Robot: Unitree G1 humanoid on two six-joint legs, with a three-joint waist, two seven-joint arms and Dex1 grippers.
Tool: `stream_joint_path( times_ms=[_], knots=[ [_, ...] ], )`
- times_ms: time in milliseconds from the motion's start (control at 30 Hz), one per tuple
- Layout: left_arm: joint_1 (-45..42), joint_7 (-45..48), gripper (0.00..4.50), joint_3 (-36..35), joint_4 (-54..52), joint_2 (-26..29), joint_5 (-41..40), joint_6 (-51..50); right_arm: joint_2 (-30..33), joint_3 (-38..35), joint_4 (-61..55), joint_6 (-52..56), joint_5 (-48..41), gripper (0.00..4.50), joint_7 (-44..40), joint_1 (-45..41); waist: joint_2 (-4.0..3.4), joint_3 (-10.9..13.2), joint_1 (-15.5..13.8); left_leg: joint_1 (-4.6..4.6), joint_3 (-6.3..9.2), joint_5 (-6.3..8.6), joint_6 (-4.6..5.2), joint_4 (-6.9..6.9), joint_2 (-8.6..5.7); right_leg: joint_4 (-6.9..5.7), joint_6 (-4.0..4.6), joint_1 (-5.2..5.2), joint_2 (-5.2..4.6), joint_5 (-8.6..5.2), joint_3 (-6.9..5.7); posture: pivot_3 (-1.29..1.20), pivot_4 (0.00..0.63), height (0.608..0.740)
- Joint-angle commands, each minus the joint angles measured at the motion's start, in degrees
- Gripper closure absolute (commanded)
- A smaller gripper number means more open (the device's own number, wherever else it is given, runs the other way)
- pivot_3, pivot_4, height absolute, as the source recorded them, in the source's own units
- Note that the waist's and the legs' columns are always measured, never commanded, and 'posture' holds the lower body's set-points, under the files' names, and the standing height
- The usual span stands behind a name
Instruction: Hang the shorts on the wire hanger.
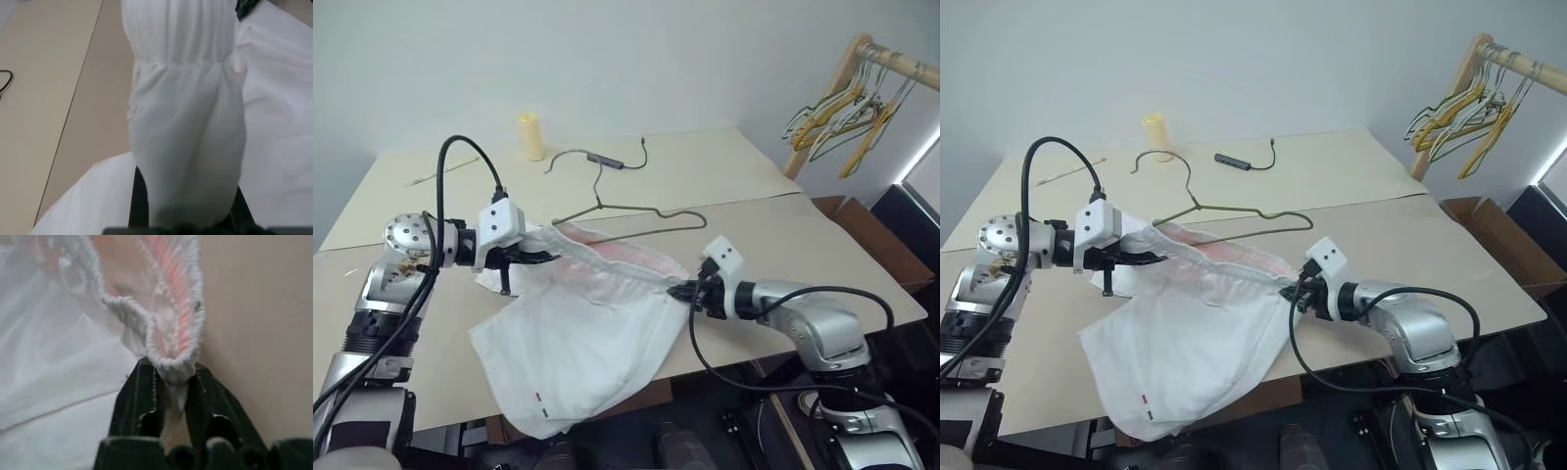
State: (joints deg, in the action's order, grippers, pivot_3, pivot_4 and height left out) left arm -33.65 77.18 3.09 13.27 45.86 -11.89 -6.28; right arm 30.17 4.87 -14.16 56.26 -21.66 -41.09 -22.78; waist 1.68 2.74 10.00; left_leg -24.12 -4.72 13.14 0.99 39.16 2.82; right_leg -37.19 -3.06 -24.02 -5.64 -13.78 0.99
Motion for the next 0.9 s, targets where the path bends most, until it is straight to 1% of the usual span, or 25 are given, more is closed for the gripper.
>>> stream_joint_path(
  times_ms=[33, 133, 267, 667, 800, 900],
  knots=[
    [0.2, 2.73, 4.5, -2.33, -1.47, 2.11, -2.87, 0.94, 2.27, -3.28, -0.83, -1.86, -1.48, 4.47, -1.33, -1.55, 0.0, 0.0, 0.1, 0.0, 0.0, 0.0, 0.0, 0.0, 0.0, 0.0, 0.0, 0.0, 0.0, 0.0, 0.0, -0.17, 0.0, 0.74],
    [1.16, 6.0, 4.5, -1.55, -0.86, 4.01, -2.75, 2.69, 4.53, -4.52, 0.48, -2.85, -2.01, 4.47, -2.79, -2.33, 0.0, 0.0, 0.47, 0.0, 0.0, 0.0, 0.0, 0.0, 0.0, 0.0, 0.0, -0.01, 0.0, 0.0, 0.01, -0.17, 0.0, 0.74],
    [1.0, 6.44, 4.5, -0.72, 0.48, 4.33, -1.73, 4.14, 7.4, -4.84, 2.95, -4.21, -2.29, 4.47, -4.54, -3.22, 0.0, -0.02, 0.36, 0.02, -0.02, 0.0, 0.0, 0.0, 0.0, 0.01, 0.0, 0.02, 0.0, 0.0, 0.0, -0.18, 0.0, 0.74],
    [0.18, 0.13, 4.5, 2.57, 3.65, 4.56, 5.22, 4.97, 11.66, -5.5, 4.46, -6.33, -2.43, 4.47, -6.98, -3.89, 0.0, -0.03, 0.36, 0.01, -0.04, 0.0, 0.0, 0.0, 0.0, 0.01, 0.0, 0.0, 0.0, 0.0, 0.01, -0.19, 0.003, 0.74],
    [-0.51, -2.6, 4.5, 2.55, 4.88, 3.42, 5.47, 4.47, 12.48, -5.55, 4.37, -6.87, -2.44, 4.47, -7.53, -3.59, 0.0, -0.03, 0.34, 0.02, -0.03, 0.0, 0.0, 0.0, 0.0, 0.01, 0.0, 0.01, 0.0, 0.0, 0.01, -0.19, 0.004, 0.74],
    [0.46, -0.55, 4.5, 2.93, 4.01, 3.64, 4.51, 5.0, 12.87, -5.66, 4.79, -7.33, -2.6, 4.47, -7.51, -3.93, 0.0, -0.03, 0.34, 0.0, -0.04, 0.0, 0.0, 0.0, 0.0, 0.01, 0.0, 0.0, 0.0, 0.0, 0.01, -0.19, 0.004, 0.74]
  ],
)
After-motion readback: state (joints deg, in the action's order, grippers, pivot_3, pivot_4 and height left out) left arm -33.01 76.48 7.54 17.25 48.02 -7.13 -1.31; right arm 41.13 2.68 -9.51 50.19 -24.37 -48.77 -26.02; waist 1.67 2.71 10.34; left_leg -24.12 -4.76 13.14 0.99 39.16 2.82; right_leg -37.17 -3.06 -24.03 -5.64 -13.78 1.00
